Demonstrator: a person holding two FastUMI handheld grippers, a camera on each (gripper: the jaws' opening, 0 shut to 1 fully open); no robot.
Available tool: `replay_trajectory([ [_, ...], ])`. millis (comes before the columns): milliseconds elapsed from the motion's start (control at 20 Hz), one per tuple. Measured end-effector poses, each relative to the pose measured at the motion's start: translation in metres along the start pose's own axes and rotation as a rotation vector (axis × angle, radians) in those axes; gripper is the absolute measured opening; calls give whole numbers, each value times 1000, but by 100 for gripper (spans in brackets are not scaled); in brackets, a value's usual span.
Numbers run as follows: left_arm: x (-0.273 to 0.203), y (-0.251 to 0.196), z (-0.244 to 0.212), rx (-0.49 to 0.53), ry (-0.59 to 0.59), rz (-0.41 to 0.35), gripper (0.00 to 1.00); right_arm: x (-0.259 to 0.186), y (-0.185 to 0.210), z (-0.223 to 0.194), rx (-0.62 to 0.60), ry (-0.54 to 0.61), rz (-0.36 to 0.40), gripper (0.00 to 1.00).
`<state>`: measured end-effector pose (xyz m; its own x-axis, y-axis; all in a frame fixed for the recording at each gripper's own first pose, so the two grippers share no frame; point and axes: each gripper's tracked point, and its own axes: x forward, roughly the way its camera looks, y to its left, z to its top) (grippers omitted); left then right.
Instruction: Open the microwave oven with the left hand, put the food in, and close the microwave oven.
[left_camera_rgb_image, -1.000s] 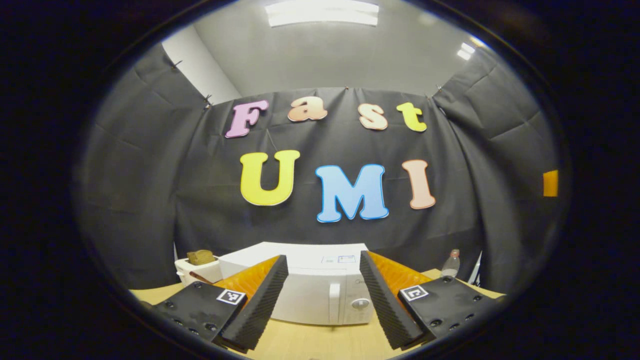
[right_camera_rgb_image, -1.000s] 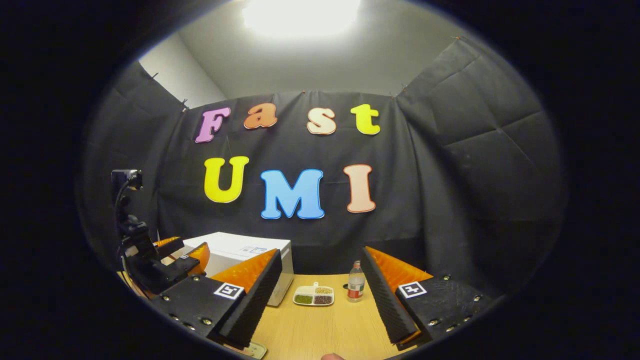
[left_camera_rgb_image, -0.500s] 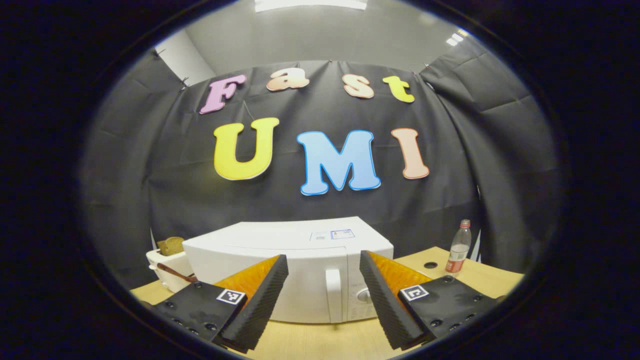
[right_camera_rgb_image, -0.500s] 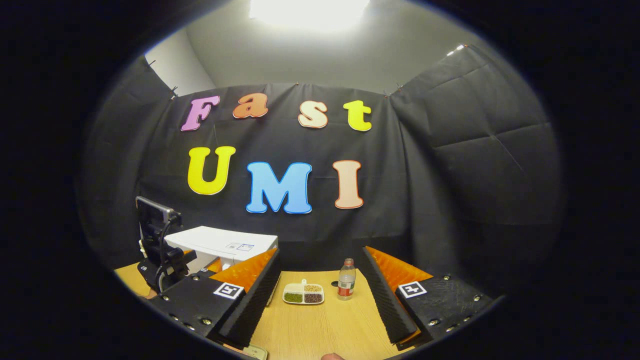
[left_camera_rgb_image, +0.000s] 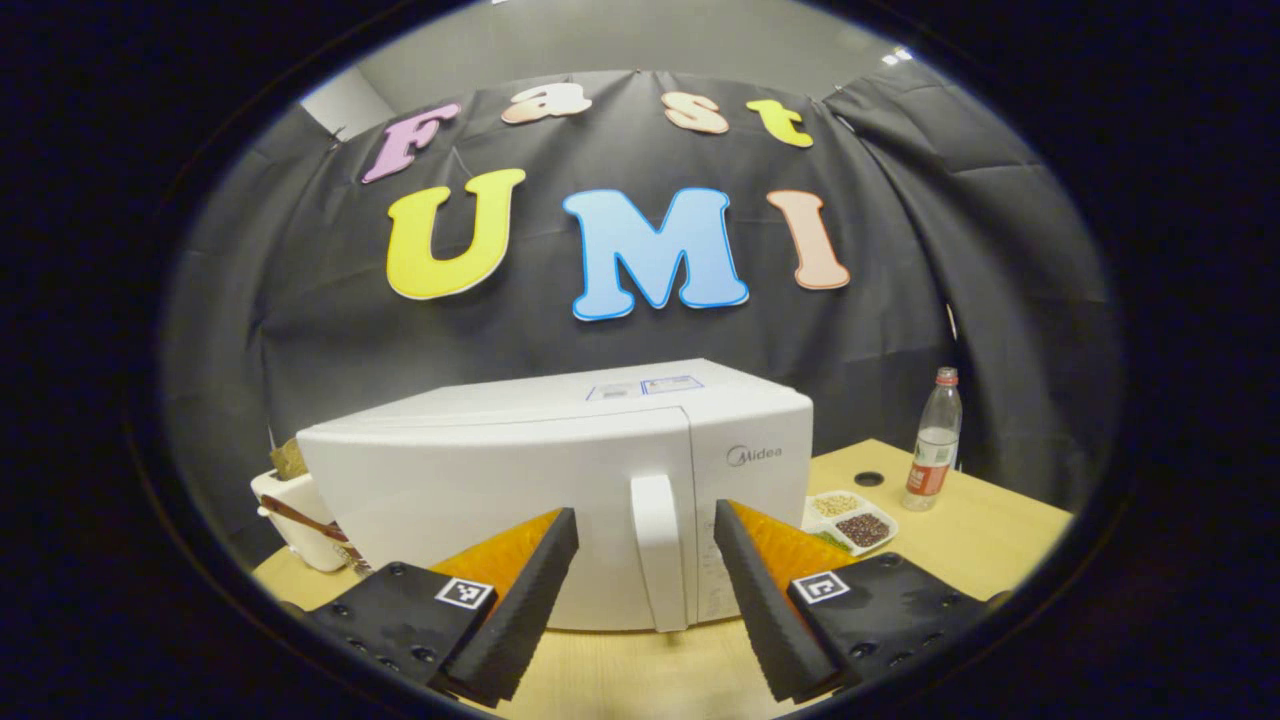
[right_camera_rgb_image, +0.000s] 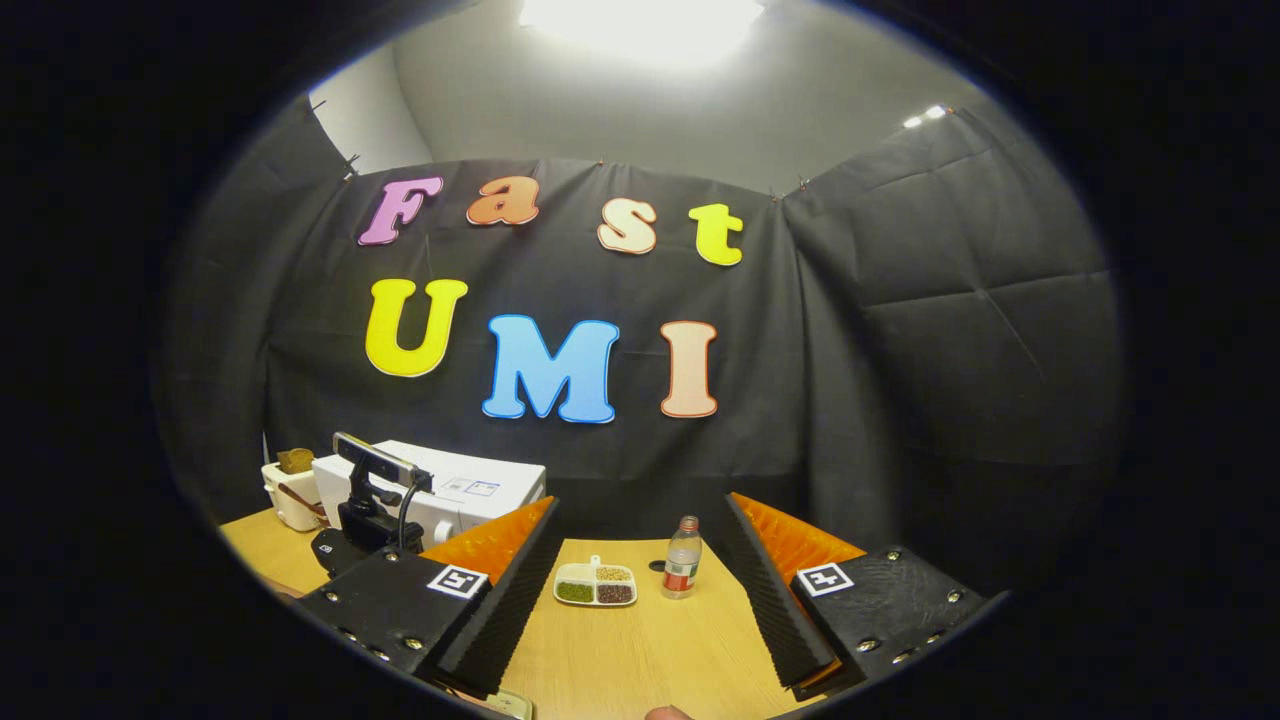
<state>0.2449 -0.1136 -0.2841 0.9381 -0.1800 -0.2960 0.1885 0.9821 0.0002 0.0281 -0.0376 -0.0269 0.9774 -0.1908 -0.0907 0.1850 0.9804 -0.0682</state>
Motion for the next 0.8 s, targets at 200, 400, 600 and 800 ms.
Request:
replay_trajectory([
  [200,9,-7,-28,-5,65,-22,85,-2,-4,-6,9,26,-24,96],
  [400,13,-11,-34,11,86,-38,60,-3,-2,-10,1,26,-28,96],
  [600,18,-13,-34,43,104,-41,47,-4,3,-21,14,43,-11,96],
  [800,17,-12,-37,1,130,-49,34,-7,-2,-27,25,53,-17,97],
])
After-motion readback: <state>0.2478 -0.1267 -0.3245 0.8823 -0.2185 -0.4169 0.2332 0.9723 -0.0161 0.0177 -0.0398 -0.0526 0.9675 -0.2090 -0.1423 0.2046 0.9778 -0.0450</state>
